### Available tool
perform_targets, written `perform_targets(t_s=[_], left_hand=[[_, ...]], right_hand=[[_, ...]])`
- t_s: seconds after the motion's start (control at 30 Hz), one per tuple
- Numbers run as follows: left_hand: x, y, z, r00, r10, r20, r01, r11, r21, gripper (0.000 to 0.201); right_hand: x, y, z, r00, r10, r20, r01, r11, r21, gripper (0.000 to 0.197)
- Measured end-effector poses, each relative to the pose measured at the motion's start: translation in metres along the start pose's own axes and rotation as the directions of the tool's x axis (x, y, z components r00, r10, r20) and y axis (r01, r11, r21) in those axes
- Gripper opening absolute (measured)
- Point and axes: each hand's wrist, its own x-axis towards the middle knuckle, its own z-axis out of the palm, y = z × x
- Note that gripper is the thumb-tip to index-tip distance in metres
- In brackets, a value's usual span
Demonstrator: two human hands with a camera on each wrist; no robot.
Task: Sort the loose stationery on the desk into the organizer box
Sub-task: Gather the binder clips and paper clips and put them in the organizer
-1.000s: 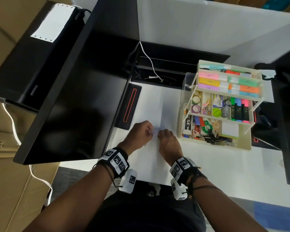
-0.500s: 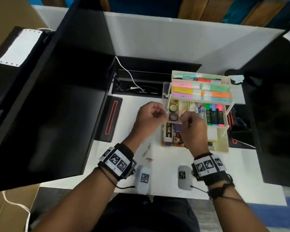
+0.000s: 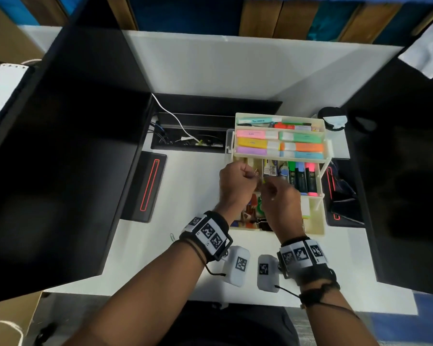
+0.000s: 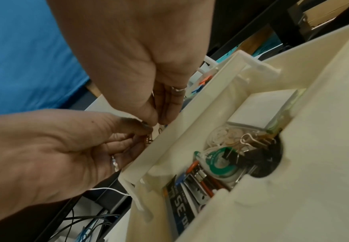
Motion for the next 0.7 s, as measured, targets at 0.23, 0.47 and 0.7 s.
perform_targets(t_s=[0.23,0.47,0.7], left_hand=[[0.0,-0.002,-0.002,0.997,0.078,0.02,-0.079,0.994,0.077,0.022],[-0.017,-0.034,-0.088,0.965,0.202,0.164,-0.217,0.973,0.075,0.008],[-0.071,-0.199,-0.187,0.934,-0.242,0.261,0.098,0.879,0.466,0.038]], right_hand=[[-0.013,0.004,-0.011,0.999,-0.042,-0.003,0.042,0.999,-0.021,0.012],[-0.042,-0.029,-0.001,0.991,-0.093,0.095,0.092,0.996,0.013,0.014],[-0.143,-0.014,0.075,0.671,0.17,0.722,-0.025,0.978,-0.207,0.04]])
